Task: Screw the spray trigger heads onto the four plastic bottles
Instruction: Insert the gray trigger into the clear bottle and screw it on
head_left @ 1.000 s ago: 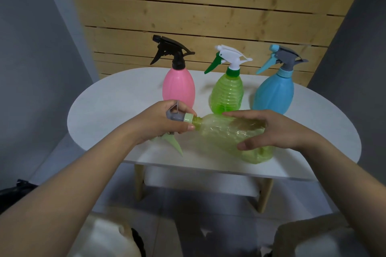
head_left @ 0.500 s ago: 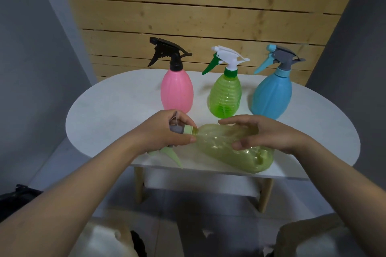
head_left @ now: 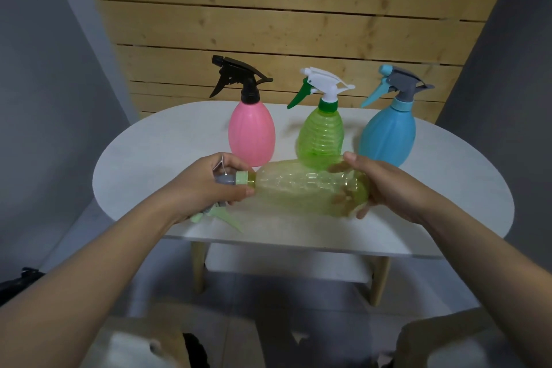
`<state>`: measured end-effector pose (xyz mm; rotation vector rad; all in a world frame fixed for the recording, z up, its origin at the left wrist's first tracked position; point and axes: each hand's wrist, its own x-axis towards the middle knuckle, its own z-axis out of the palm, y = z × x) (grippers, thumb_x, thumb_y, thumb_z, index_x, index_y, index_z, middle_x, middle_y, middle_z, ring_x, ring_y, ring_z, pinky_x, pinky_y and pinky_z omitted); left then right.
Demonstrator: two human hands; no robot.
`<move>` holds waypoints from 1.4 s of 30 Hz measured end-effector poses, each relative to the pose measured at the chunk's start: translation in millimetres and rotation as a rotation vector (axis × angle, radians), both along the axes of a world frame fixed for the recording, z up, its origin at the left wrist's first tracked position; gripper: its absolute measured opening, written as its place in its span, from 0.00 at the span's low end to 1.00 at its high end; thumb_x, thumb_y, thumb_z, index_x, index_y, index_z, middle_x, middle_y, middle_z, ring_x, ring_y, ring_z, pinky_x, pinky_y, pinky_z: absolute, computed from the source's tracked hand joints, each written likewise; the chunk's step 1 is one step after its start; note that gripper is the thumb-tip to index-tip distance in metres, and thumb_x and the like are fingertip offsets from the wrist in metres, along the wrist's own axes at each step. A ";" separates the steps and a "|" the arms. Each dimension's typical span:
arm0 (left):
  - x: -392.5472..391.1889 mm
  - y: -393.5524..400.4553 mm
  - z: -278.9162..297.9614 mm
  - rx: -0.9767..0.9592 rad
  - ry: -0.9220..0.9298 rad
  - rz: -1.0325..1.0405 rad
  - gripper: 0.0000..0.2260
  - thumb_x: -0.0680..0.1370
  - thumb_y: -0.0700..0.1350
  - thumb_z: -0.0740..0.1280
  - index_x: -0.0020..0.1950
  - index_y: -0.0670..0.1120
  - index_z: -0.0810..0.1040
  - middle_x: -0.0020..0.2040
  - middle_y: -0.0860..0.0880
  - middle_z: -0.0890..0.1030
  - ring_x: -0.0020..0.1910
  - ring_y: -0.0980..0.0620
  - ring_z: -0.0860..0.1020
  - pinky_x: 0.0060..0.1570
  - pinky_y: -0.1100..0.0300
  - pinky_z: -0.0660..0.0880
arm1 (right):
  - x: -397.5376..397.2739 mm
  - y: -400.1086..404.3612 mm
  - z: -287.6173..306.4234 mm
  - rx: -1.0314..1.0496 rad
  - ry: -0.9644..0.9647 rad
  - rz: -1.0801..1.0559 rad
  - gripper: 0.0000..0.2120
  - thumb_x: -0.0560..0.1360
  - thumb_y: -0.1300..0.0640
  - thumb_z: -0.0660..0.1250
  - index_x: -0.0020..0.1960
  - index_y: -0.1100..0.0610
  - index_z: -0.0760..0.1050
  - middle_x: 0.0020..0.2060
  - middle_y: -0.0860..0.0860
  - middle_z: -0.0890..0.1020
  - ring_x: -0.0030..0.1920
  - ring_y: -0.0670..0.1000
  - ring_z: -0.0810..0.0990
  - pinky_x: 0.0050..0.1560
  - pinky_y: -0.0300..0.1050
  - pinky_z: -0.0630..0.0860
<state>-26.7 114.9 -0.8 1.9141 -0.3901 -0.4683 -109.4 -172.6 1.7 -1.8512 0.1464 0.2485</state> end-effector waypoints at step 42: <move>5.6 -0.8 3.8 -0.069 0.039 0.061 0.16 0.68 0.41 0.75 0.54 0.43 0.77 0.36 0.46 0.80 0.33 0.52 0.76 0.37 0.53 0.68 | 0.1 -11.7 2.8 0.133 -0.143 0.064 0.35 0.61 0.50 0.78 0.66 0.43 0.70 0.57 0.51 0.82 0.52 0.52 0.83 0.45 0.44 0.80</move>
